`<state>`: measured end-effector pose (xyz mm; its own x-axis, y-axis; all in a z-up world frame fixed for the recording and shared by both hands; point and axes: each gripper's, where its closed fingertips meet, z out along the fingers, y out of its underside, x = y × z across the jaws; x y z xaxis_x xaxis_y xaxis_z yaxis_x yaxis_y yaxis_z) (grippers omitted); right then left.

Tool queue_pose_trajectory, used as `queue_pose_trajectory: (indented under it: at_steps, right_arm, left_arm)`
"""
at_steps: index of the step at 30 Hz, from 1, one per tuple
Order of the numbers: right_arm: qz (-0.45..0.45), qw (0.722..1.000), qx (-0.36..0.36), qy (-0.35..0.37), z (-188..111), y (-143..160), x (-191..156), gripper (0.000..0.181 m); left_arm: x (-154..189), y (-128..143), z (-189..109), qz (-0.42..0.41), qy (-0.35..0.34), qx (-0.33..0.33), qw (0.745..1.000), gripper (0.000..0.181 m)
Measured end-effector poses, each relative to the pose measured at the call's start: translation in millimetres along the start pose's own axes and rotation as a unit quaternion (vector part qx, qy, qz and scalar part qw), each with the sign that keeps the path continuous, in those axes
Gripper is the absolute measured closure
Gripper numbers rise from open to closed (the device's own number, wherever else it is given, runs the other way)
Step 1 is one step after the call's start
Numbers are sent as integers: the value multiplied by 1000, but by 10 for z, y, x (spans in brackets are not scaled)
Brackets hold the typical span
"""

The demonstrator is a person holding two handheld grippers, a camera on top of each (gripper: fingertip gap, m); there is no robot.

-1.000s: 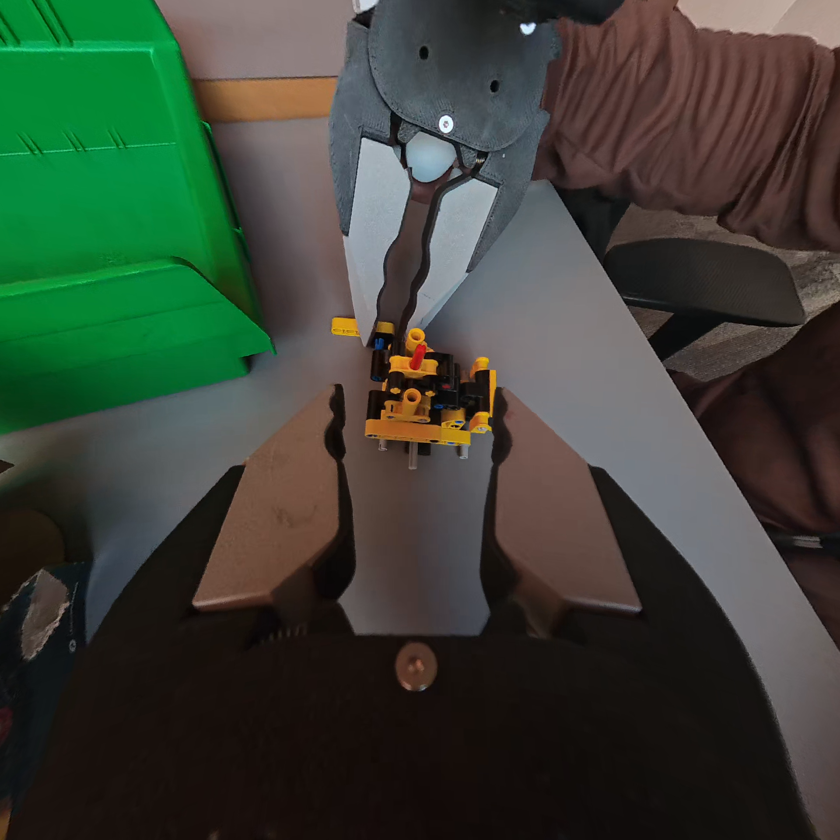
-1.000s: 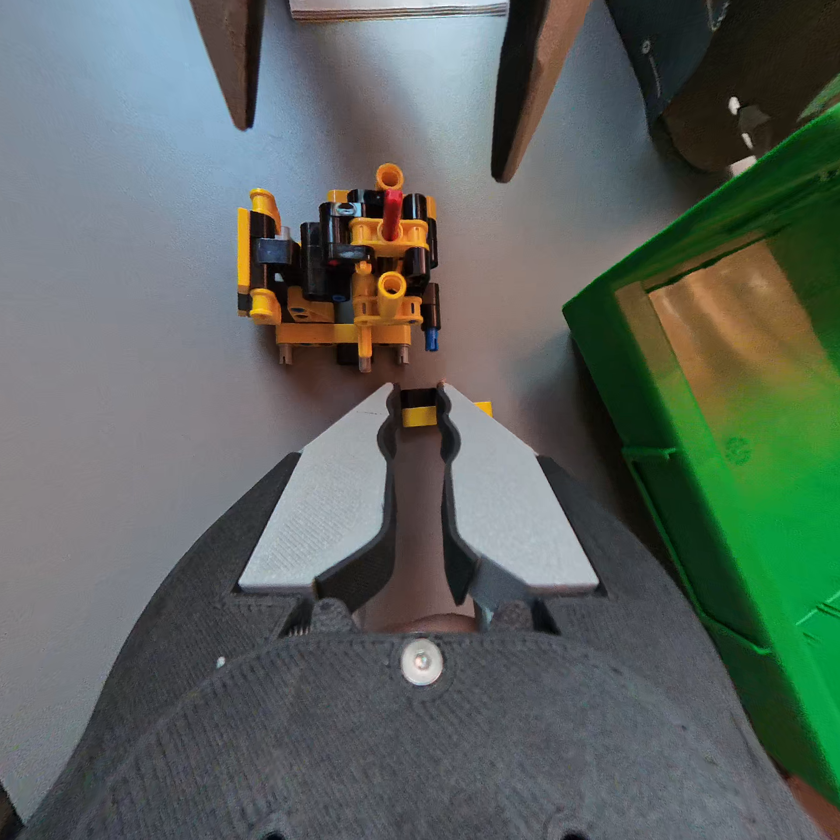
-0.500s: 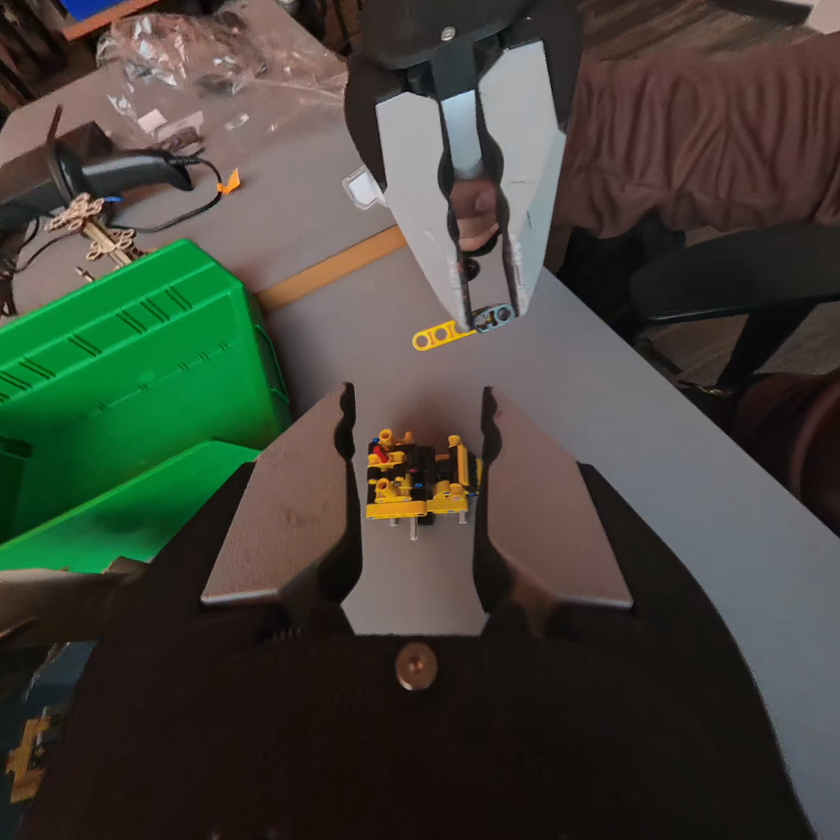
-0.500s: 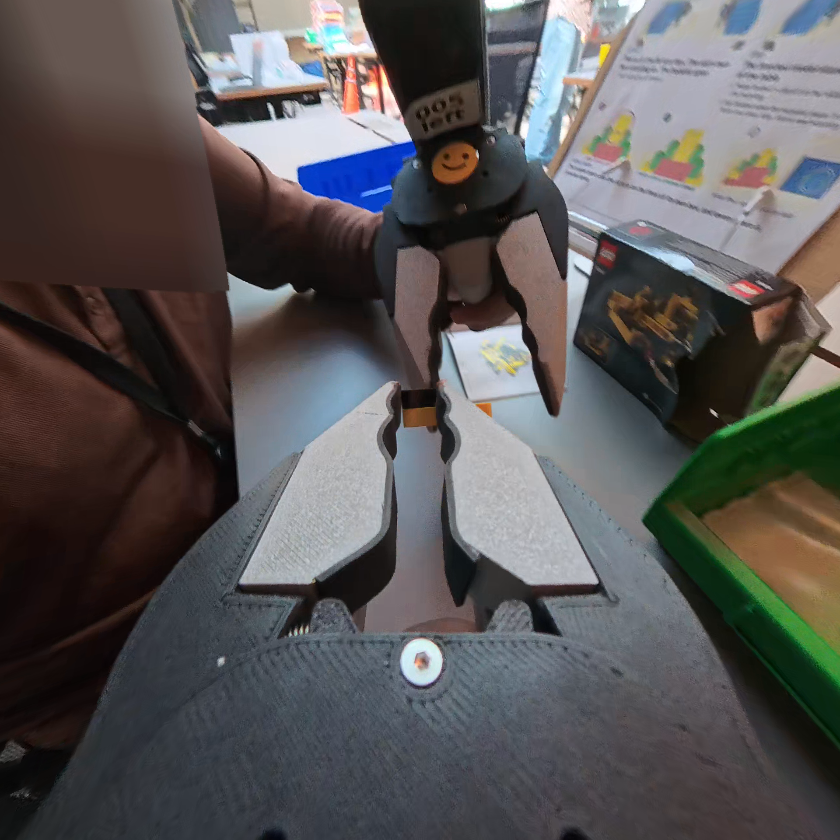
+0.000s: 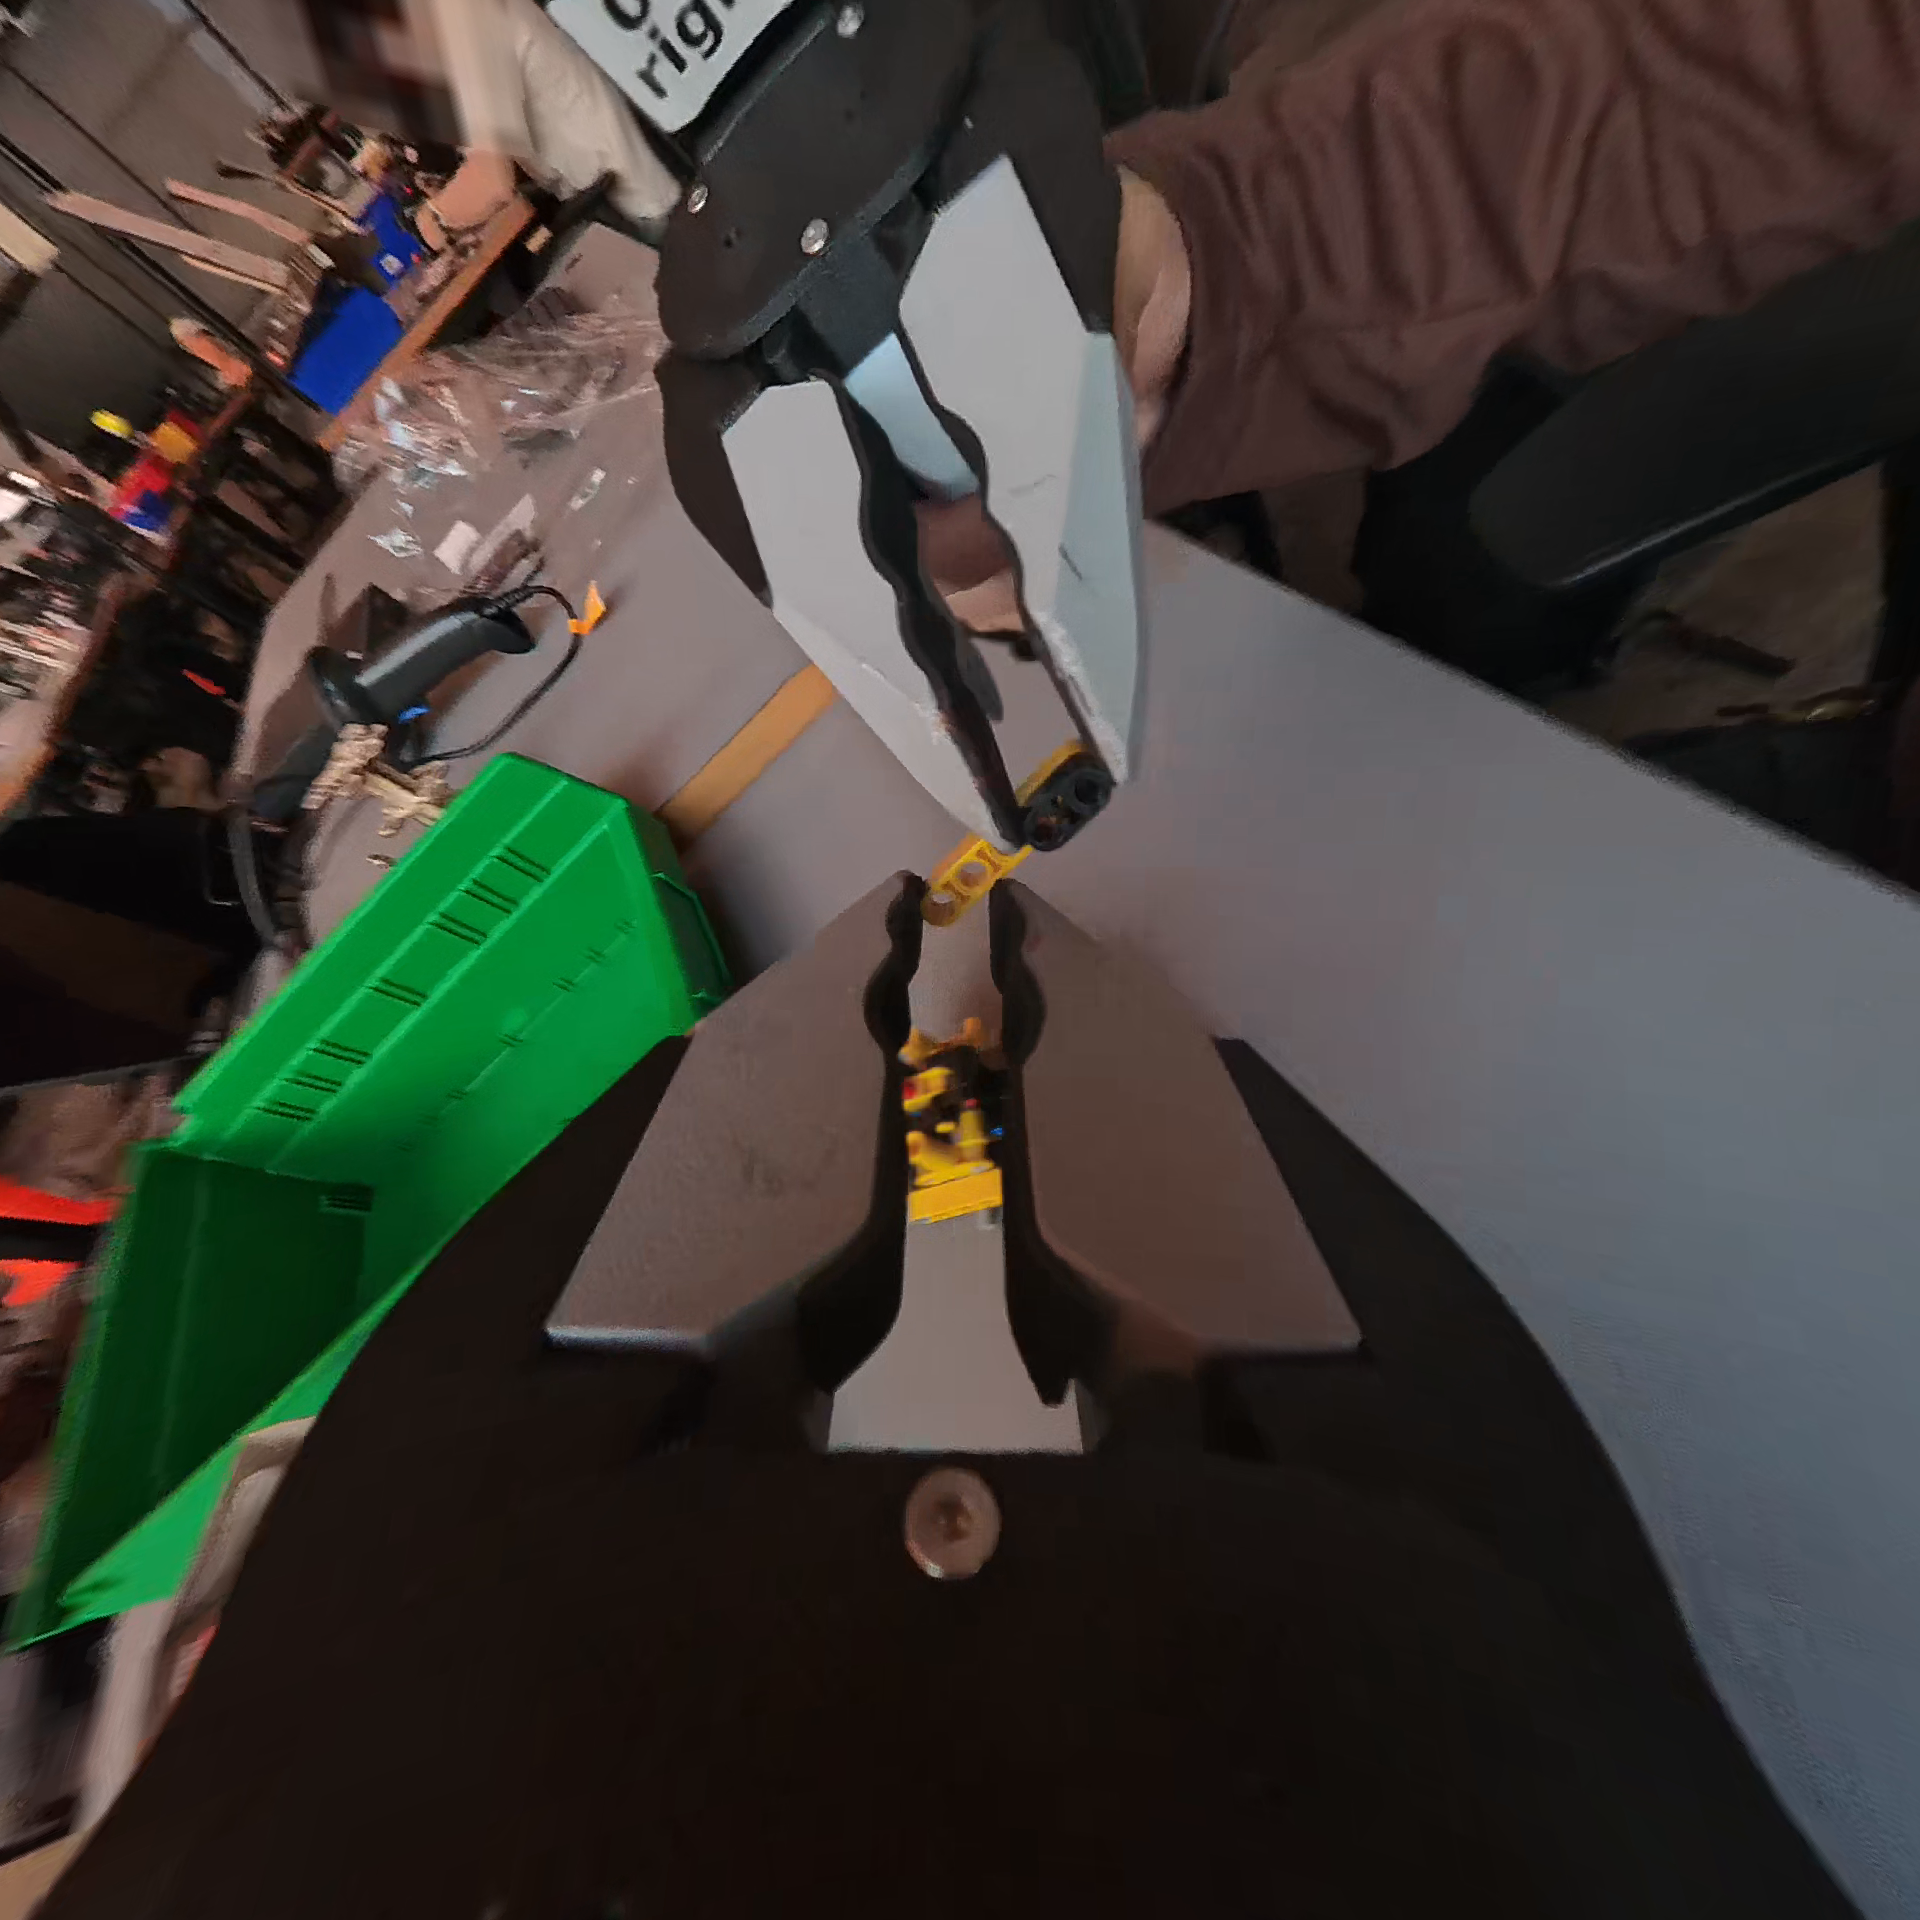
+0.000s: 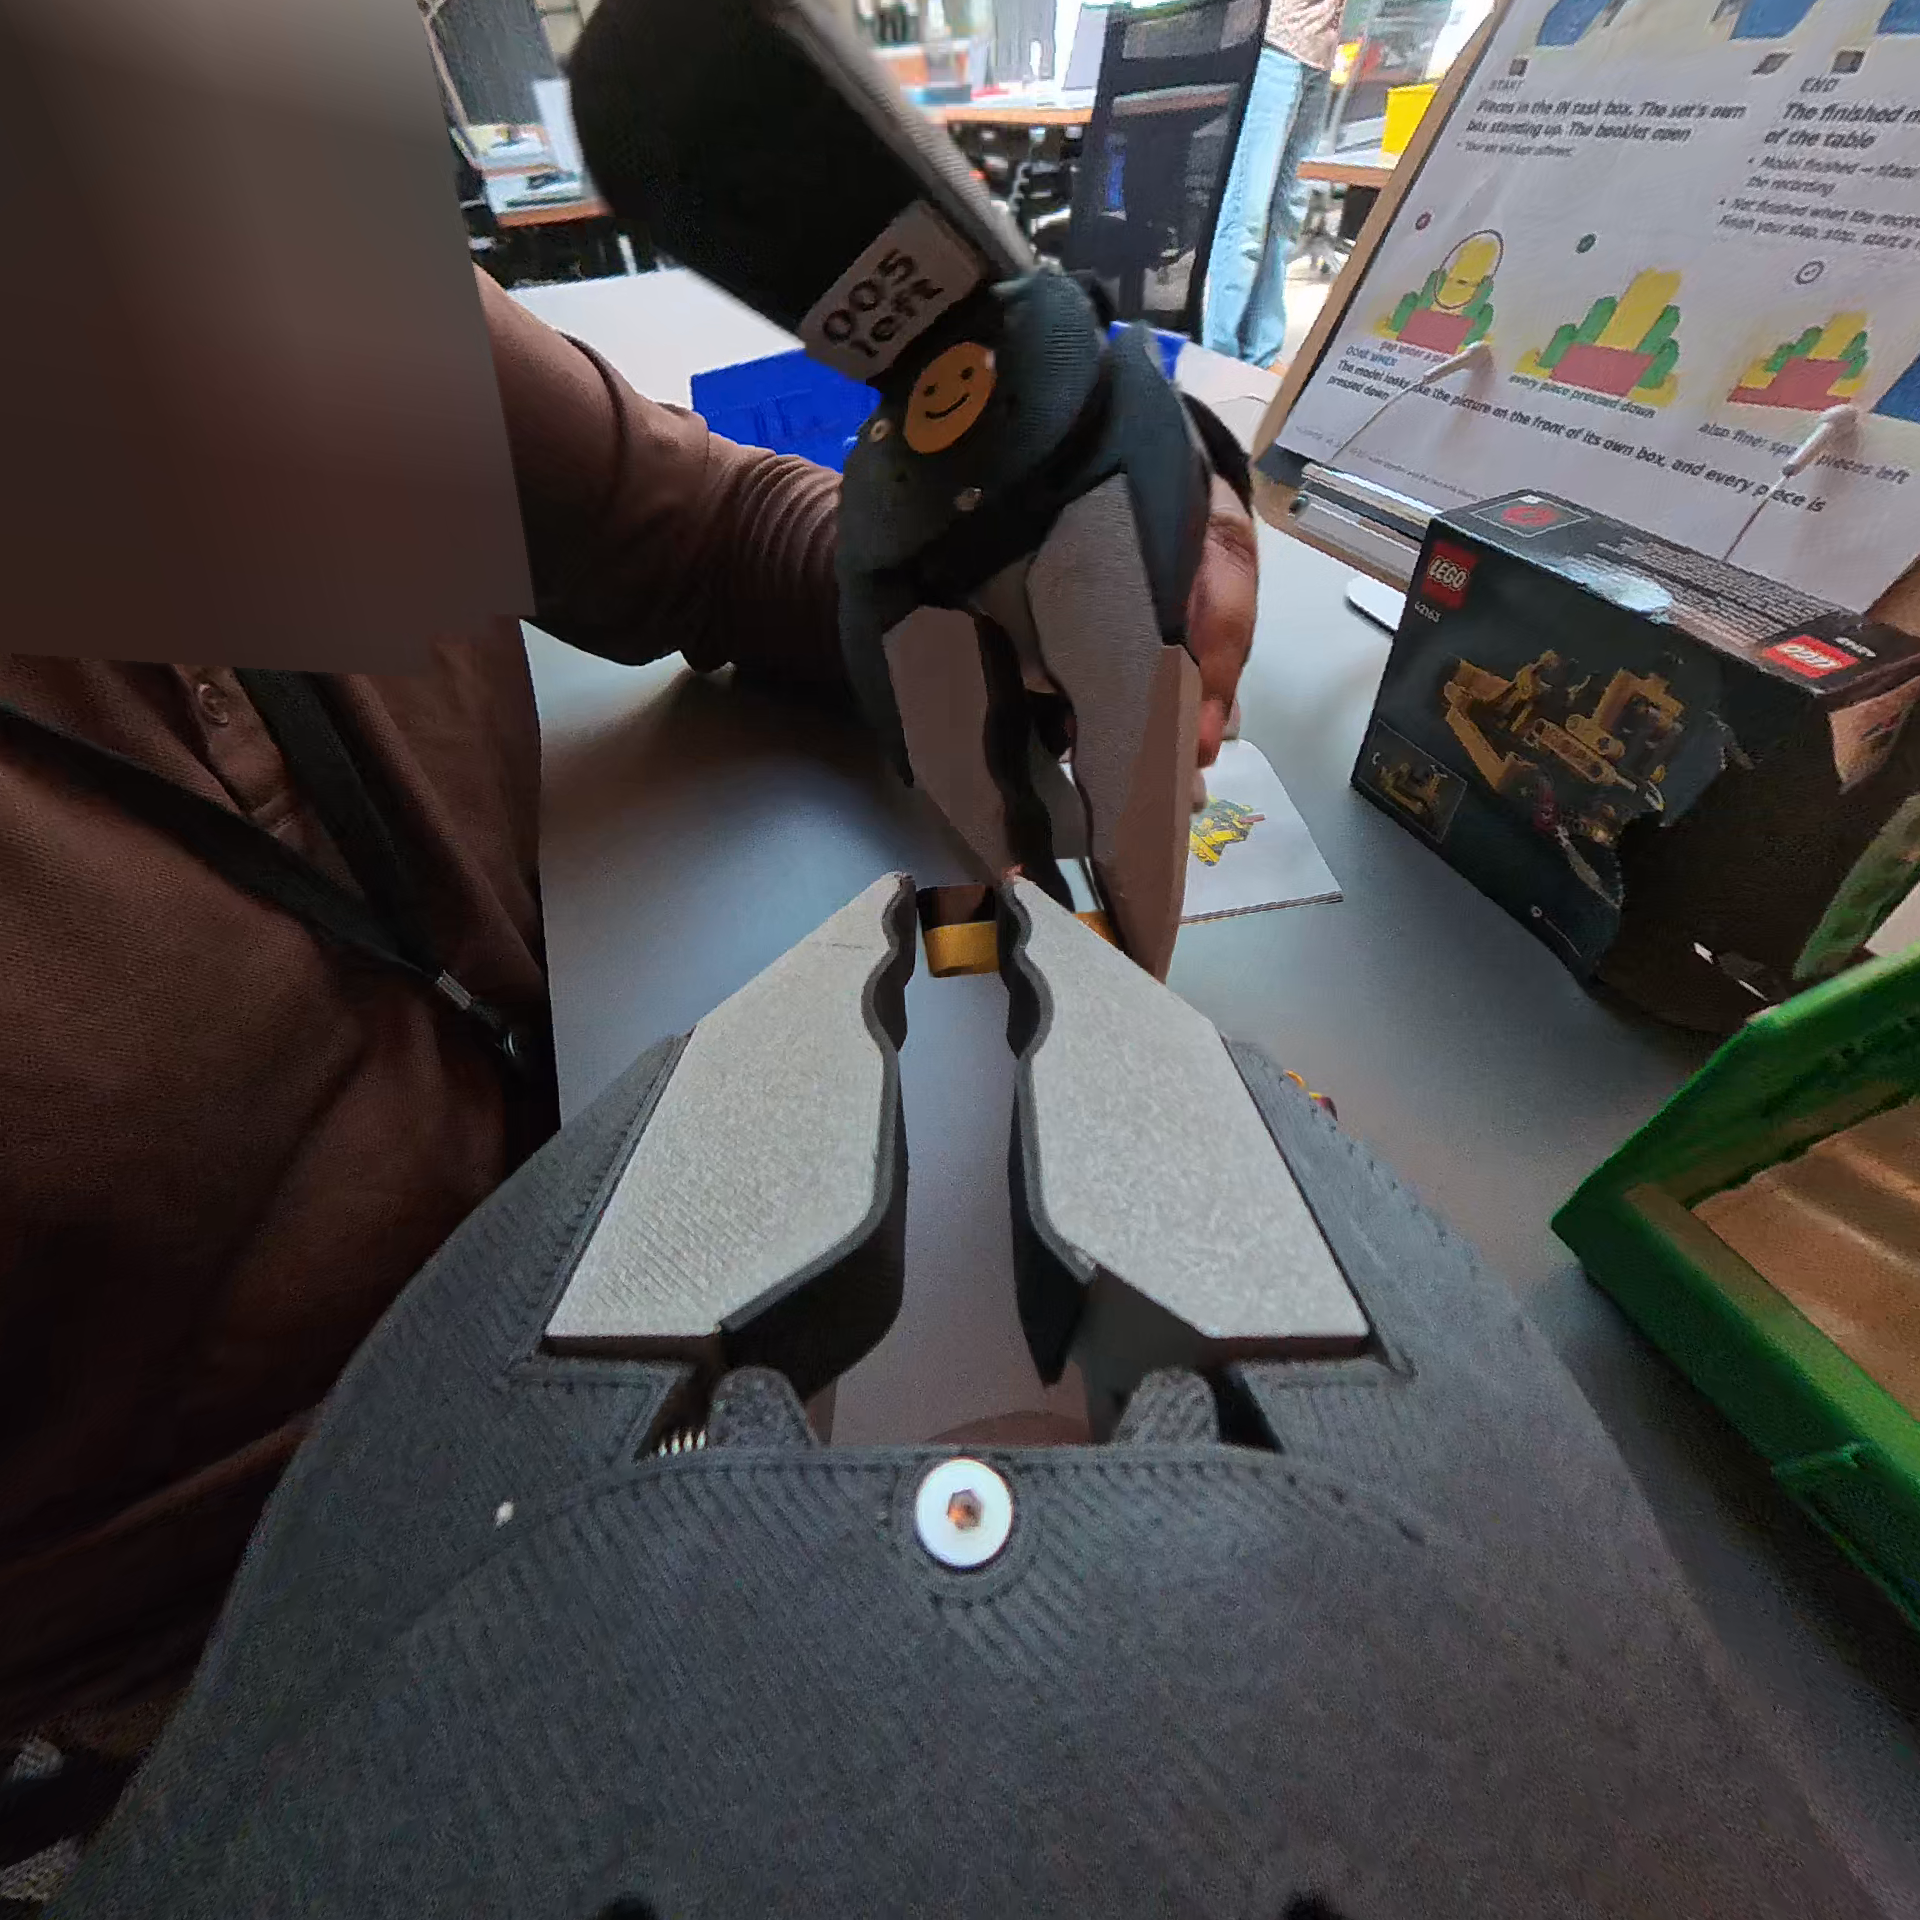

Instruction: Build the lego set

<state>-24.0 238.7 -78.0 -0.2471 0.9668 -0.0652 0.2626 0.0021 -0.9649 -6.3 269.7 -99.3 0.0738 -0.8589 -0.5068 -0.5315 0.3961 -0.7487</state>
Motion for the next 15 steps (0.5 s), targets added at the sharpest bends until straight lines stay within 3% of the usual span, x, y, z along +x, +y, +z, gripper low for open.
queue_pose_trajectory:
  at_steps: [1,4,8,15]
  right_arm:
    - [12,1000,0,9,-20,5,40,168]
    - [84,995,3,55,-150,44,236,161]
    - [209,976,-16,52,-190,250,335,155]
    - [338,941,8,-22,-186,382,330,147]
  left_arm:
    - [-40,40,2,32,-25,-14,999,173]
    - [-151,159,3,129,-96,-63,985,177]
    - [-165,260,48,190,-122,-99,969,177]
    - [-159,278,34,321,-164,-127,924,177]
